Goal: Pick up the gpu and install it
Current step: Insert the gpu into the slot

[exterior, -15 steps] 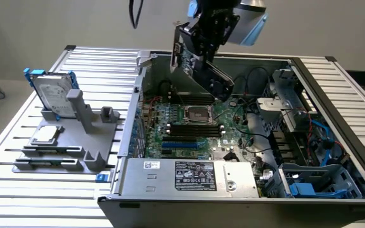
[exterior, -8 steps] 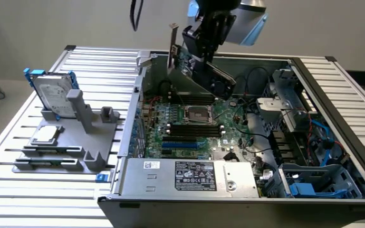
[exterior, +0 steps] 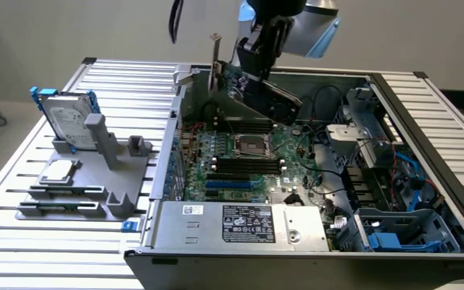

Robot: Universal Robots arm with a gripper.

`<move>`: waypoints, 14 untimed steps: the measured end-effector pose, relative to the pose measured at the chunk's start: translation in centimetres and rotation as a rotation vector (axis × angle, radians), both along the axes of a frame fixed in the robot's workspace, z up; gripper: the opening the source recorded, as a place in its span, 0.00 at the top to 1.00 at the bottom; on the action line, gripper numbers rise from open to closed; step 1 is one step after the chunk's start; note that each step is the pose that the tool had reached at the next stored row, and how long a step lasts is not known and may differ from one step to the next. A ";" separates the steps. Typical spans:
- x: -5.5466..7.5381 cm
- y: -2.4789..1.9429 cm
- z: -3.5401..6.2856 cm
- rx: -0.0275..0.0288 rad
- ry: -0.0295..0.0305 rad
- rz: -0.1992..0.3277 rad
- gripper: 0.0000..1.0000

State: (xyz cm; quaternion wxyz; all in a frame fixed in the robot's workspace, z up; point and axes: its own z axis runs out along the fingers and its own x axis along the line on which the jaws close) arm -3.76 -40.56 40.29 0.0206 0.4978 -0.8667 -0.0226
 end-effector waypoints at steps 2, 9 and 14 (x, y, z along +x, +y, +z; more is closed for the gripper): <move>0.0 0.00 -0.10 0.0006 0.0000 0.037 0.74; 0.0 0.00 -0.47 0.0025 -0.0001 0.164 0.74; 0.0 0.00 -0.75 0.0034 -0.0001 0.256 0.74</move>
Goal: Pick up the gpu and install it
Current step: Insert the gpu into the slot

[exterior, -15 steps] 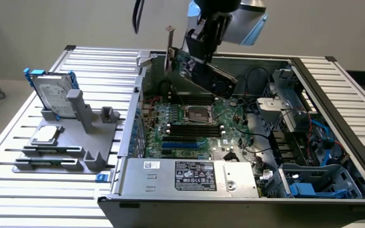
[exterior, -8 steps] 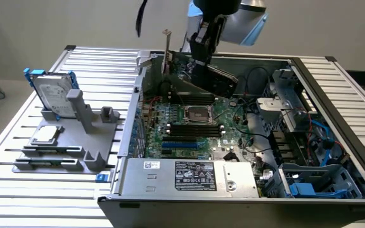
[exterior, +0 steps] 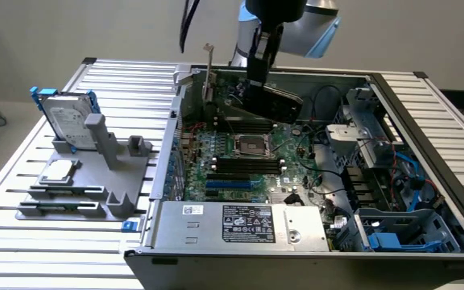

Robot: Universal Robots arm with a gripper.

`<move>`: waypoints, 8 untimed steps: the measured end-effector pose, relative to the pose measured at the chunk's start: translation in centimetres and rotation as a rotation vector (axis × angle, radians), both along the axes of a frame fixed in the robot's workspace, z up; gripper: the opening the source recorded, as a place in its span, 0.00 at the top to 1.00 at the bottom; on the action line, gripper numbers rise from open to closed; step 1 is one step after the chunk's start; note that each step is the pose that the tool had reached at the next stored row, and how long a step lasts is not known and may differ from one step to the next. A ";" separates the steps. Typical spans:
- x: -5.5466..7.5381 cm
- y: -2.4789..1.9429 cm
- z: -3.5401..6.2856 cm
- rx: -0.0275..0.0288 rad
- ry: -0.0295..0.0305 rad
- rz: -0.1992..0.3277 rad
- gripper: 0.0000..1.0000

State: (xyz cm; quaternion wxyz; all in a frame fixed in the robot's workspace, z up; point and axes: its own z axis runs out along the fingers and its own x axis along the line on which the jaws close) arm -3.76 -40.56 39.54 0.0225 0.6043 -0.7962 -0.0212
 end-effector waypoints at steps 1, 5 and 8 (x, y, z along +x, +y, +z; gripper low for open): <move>0.0 0.00 -0.06 0.0001 0.0000 0.018 0.74; 0.0 0.00 -0.30 0.0001 0.0000 0.090 0.74; 0.0 0.00 -0.56 0.0011 -0.0005 0.144 0.74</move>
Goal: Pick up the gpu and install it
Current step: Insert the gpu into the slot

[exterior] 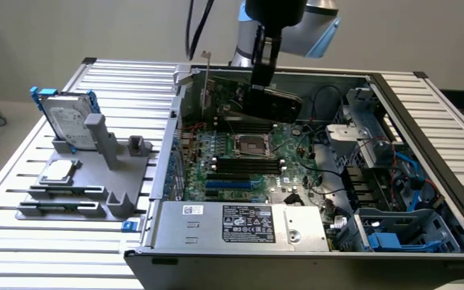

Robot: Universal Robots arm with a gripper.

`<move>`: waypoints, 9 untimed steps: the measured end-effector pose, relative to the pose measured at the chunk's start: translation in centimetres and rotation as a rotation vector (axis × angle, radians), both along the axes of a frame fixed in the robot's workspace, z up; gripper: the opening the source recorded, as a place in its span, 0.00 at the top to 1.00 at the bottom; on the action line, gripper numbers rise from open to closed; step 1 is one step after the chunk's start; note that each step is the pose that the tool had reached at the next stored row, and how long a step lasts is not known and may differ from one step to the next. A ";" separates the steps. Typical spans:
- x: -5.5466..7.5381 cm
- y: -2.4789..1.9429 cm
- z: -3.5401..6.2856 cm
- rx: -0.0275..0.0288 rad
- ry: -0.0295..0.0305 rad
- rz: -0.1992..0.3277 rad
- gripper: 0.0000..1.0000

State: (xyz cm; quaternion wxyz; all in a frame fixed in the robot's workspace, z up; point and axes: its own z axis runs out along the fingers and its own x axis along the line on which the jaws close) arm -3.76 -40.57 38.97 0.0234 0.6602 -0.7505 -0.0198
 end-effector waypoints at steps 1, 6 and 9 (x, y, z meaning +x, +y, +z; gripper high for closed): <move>0.0 0.00 -0.11 0.0005 -0.0003 0.018 0.74; 0.0 0.01 -0.78 0.0021 -0.0014 0.110 0.74; -0.1 -0.04 -1.19 0.0047 -0.0023 0.150 0.74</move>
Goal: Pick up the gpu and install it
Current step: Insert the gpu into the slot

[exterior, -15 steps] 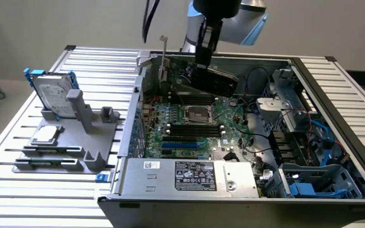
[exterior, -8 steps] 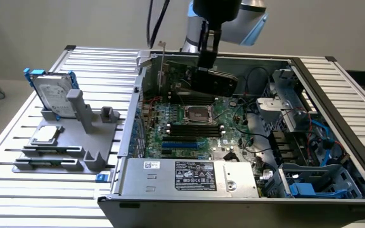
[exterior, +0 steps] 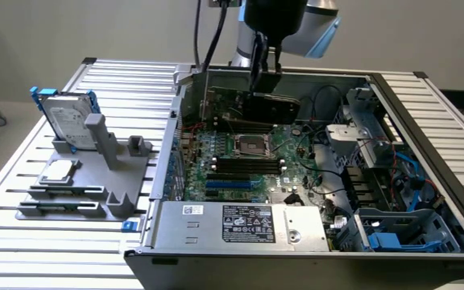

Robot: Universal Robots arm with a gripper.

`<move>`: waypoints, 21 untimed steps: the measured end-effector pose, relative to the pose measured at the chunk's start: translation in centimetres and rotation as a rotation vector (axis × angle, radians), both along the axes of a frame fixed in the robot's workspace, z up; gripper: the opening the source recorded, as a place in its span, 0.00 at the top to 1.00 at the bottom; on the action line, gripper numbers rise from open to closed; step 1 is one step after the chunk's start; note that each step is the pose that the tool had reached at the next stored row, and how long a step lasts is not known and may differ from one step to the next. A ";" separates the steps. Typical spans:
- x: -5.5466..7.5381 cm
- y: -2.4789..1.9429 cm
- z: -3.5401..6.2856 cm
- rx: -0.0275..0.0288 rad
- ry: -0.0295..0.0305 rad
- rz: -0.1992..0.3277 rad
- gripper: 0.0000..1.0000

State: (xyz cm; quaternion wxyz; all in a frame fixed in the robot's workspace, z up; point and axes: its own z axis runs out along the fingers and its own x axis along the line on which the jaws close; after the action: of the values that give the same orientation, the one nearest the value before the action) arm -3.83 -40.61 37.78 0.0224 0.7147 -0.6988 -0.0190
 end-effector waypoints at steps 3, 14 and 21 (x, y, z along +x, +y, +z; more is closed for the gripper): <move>-0.1 -0.34 -0.45 0.0079 -0.0001 0.018 0.74; -0.9 -3.47 -1.89 0.0228 -0.0022 0.026 0.74; -1.7 -4.51 -2.91 0.0242 -0.0022 0.031 0.74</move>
State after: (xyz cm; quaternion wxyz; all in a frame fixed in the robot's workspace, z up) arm -5.57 -45.12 34.87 0.0133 0.7257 -0.6874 -0.0263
